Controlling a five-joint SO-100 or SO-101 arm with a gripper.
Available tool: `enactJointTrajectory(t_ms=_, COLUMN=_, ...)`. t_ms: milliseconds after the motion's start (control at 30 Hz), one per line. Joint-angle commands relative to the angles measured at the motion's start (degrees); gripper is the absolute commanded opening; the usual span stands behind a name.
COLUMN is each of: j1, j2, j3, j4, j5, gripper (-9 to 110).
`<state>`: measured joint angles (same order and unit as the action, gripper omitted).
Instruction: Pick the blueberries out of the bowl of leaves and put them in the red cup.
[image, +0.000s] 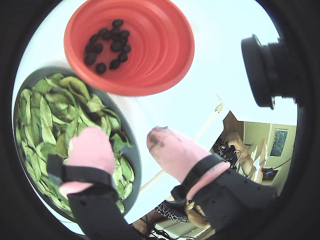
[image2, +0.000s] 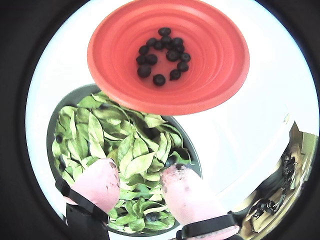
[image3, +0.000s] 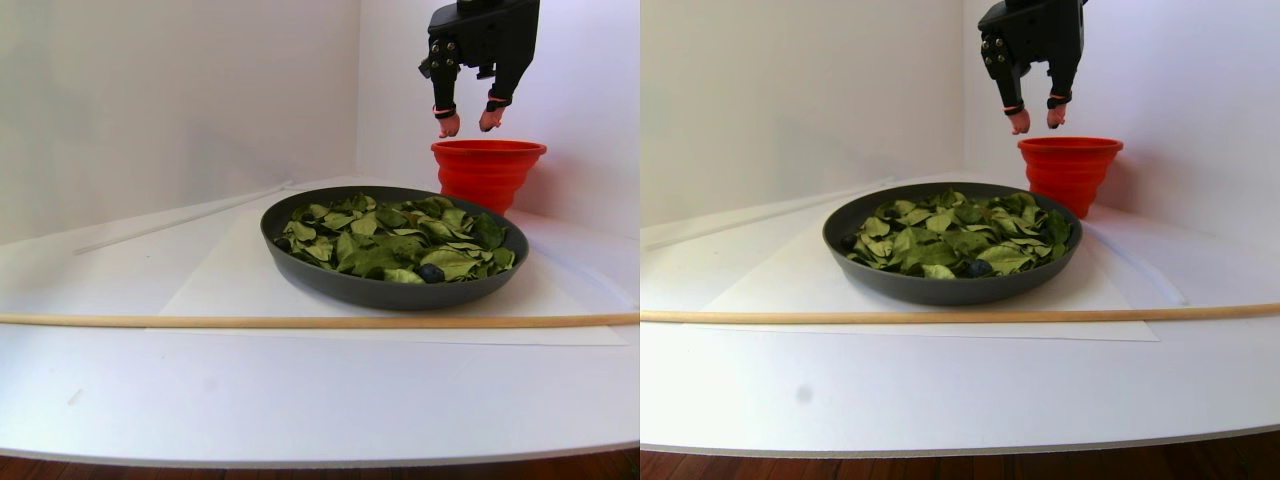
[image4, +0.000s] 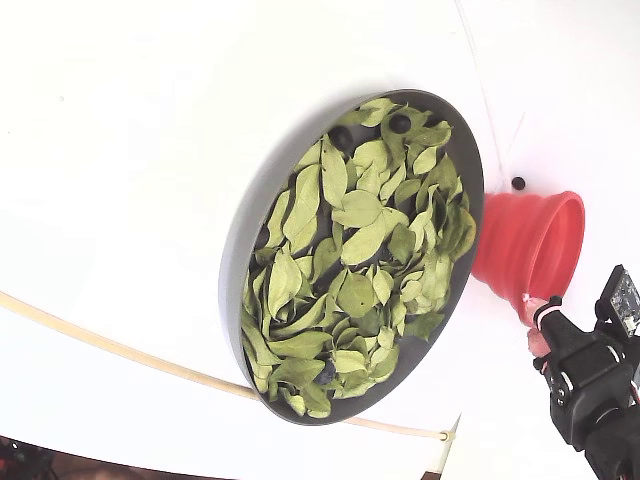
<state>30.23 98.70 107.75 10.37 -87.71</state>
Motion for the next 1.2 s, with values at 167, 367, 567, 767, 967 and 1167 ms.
enactJointTrajectory(t_ms=167, j1=-0.26, j2=9.05, j3=0.97, j4=0.53, j5=0.18, gripper=15)
enactJointTrajectory(t_ms=367, j1=-1.05, j2=10.28, j3=2.81, j4=1.58, j5=0.00, gripper=15)
enactJointTrajectory(t_ms=567, j1=-1.85, j2=10.99, j3=3.52, j4=3.16, j5=0.09, gripper=15)
enactJointTrajectory(t_ms=767, j1=-2.90, j2=12.57, j3=5.45, j4=4.75, j5=0.09, gripper=15)
enactJointTrajectory(t_ms=967, j1=-3.52, j2=13.54, j3=7.56, j4=5.80, j5=0.09, gripper=15)
enactJointTrajectory(t_ms=1167, j1=-4.13, j2=15.12, j3=10.02, j4=7.03, j5=0.00, gripper=15)
